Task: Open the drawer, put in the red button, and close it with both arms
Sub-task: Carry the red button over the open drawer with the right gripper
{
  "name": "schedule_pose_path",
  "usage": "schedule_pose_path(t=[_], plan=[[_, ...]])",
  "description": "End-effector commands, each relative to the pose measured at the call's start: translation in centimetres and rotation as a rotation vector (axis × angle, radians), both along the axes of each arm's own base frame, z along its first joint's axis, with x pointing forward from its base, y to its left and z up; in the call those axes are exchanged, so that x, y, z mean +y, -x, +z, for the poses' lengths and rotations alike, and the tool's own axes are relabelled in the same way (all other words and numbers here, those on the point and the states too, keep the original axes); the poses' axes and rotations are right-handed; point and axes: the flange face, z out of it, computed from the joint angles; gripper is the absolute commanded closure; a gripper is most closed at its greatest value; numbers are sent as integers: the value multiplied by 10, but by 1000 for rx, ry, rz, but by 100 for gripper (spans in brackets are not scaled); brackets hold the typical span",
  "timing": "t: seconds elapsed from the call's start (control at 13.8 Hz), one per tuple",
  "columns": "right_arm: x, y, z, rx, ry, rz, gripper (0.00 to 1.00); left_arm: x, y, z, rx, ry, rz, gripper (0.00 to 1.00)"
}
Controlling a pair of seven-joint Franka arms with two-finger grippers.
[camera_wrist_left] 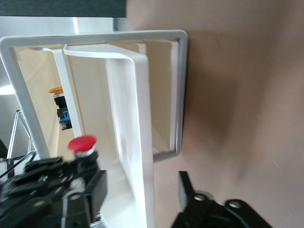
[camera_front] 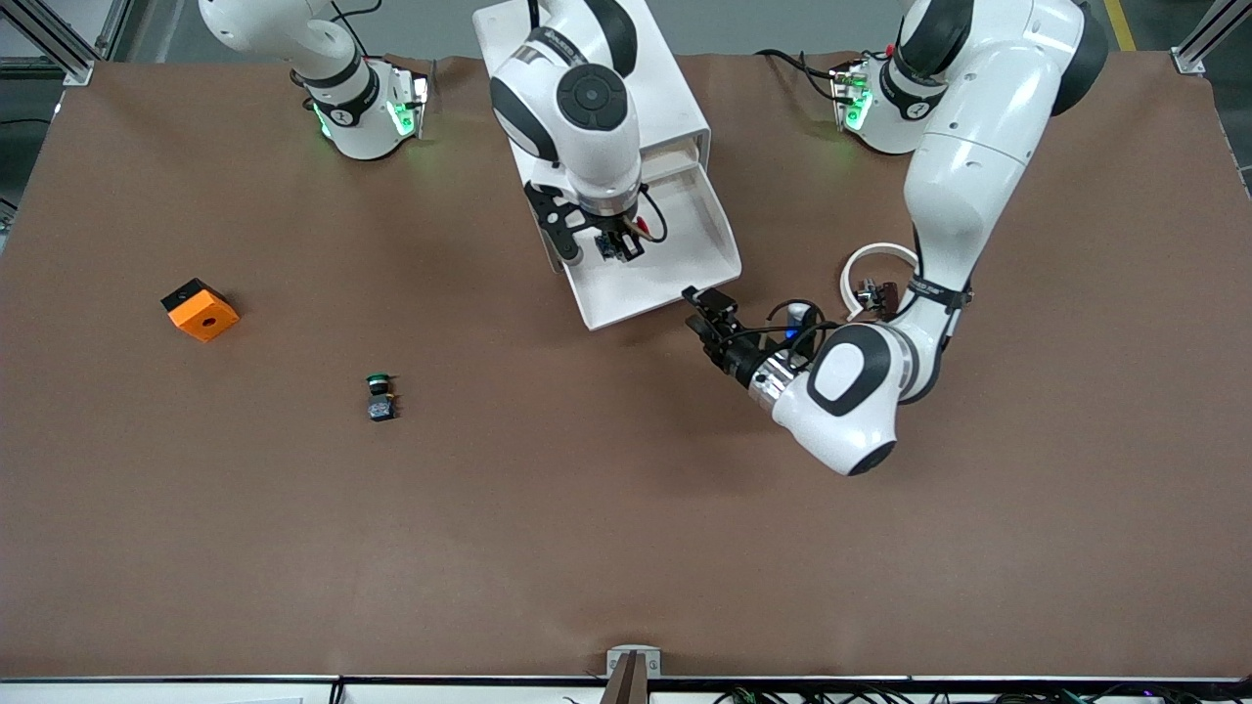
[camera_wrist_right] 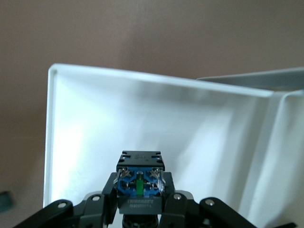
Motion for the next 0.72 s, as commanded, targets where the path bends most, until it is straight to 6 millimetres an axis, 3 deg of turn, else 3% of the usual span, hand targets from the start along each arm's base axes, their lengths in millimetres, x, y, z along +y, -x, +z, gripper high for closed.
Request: schedule_pose_path(t=[0.0,0.22,0.36,0.51,0.65], plan=[[13,-4,-7,5,2,-17,76,31,-27,20,-179,44,-65,0],[16,-7,-17,0,0,-17,73,76,-49,42,-363,99,-125,0],[18,-8,-20,-9,-10,-18,70,102,-57,81,-543,100,-256,0],[21,-10,-19,-13,-14,-18,62,118,-61,97,-644,81,-368,0],[21,-11,-18,-14,-14,-17,41,127,-65,113,-774,124,-527,0]])
